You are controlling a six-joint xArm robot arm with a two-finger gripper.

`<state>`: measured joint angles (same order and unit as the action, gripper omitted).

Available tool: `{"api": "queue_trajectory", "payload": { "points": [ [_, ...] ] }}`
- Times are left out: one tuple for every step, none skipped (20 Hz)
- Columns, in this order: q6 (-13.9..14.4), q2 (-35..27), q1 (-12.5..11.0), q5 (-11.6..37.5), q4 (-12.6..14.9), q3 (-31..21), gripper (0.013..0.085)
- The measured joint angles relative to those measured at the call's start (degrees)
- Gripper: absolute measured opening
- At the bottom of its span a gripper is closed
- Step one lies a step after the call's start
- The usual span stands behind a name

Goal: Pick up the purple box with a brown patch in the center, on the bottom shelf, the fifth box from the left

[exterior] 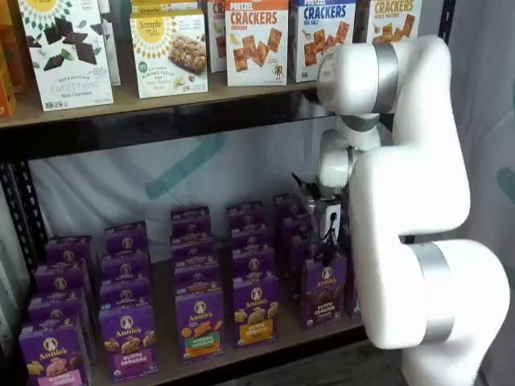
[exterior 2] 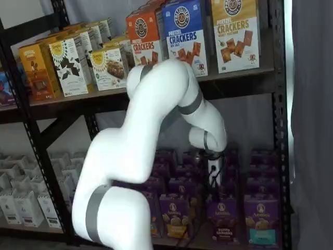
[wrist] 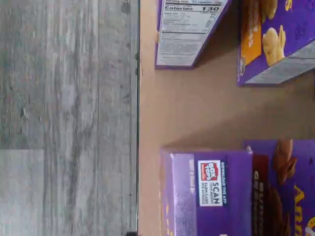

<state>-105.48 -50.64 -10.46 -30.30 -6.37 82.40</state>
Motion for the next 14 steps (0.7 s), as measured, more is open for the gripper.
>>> {"api": "queue_trajectory", "payload": {
  "points": [
    [-0.24,0.16,0.02,0.55,-0.27,-0.42,0.0850],
    [-0.39,0.53,0.06,1.27,-0.47,-1.14,0.0850],
    [-0.38,0.81,0.09,1.62,-0.47,-1.59,0.0850],
    [-0.30,1.04,0.10,1.86,-0.37,-1.99,0.0850],
    [-0.21,1.23,0.11,2.04,-0.26,-2.32,0.0850],
    [-0.08,1.36,0.11,2.17,-0.10,-2.56,0.0850],
    [-0.01,1.43,0.11,2.27,0.00,-2.72,0.0850],
    [0.05,1.47,0.10,2.32,0.10,-2.84,0.0850],
    [0.16,1.48,0.07,2.39,0.26,-2.93,0.0850],
    [0.25,1.45,0.04,2.41,0.40,-2.95,0.0850],
    [0.42,1.35,0.01,2.42,0.62,-2.93,0.0850],
    [0.59,1.19,-0.03,2.42,0.86,-2.83,0.0850],
    [0.74,0.99,-0.06,2.39,1.08,-2.68,0.0850],
    [0.92,0.75,-0.09,2.28,1.32,-2.46,0.0850]
  ]
}}
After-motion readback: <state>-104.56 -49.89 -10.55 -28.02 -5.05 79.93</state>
